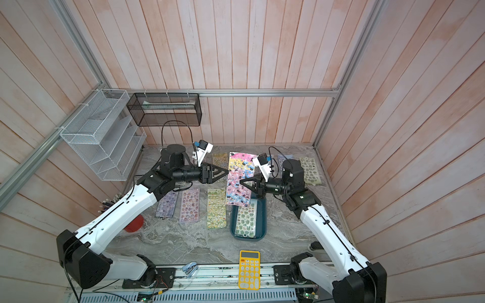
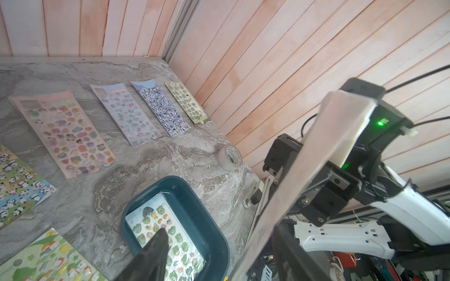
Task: Take the stickers out of the storage box
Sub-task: Pick up the sticker from the storage box.
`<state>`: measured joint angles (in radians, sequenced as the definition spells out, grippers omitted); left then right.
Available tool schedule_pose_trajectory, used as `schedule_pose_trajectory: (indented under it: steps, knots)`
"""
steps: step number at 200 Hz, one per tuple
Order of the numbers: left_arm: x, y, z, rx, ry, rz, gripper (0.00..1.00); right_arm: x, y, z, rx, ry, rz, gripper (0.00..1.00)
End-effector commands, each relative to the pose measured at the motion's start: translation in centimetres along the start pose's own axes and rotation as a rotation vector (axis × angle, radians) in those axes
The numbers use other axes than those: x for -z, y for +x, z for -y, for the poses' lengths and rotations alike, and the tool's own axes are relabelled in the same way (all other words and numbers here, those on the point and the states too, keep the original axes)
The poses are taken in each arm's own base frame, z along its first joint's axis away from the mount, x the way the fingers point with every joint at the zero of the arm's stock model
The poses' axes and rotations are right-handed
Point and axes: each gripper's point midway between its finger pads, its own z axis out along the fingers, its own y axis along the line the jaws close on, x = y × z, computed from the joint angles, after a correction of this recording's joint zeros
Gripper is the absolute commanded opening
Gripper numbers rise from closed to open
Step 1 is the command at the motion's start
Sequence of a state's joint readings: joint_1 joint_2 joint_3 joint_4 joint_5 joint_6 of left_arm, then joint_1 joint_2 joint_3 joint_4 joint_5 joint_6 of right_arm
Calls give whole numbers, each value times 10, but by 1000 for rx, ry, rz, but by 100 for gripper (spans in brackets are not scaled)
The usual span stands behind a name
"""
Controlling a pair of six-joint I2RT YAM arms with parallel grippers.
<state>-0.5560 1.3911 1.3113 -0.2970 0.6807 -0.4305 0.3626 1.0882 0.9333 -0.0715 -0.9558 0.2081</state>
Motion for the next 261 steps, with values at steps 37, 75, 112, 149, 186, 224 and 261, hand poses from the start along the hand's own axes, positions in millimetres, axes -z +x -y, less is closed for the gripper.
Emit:
schedule_pose_trajectory:
  steps: [37,75,112,149,186,224,261]
  knots:
    - [-14,6,50,-37,207,-42,70,-7,-3,3,-13,-49,-23,0]
    - [-21,9,60,-29,264,-57,21,-9,-9,1,-2,-76,-22,0]
    - [-27,6,62,-8,298,-57,0,-7,-9,4,4,-36,-10,0]
    - [-29,-1,59,23,295,-6,0,-2,-11,13,-7,54,28,18]
    - [-28,-14,53,67,285,93,0,5,-14,17,-63,100,115,53]
    - [-24,-20,51,80,267,138,0,9,-10,18,-112,114,170,52]
    - [-25,-18,51,86,284,132,0,12,-16,11,-121,88,197,0]
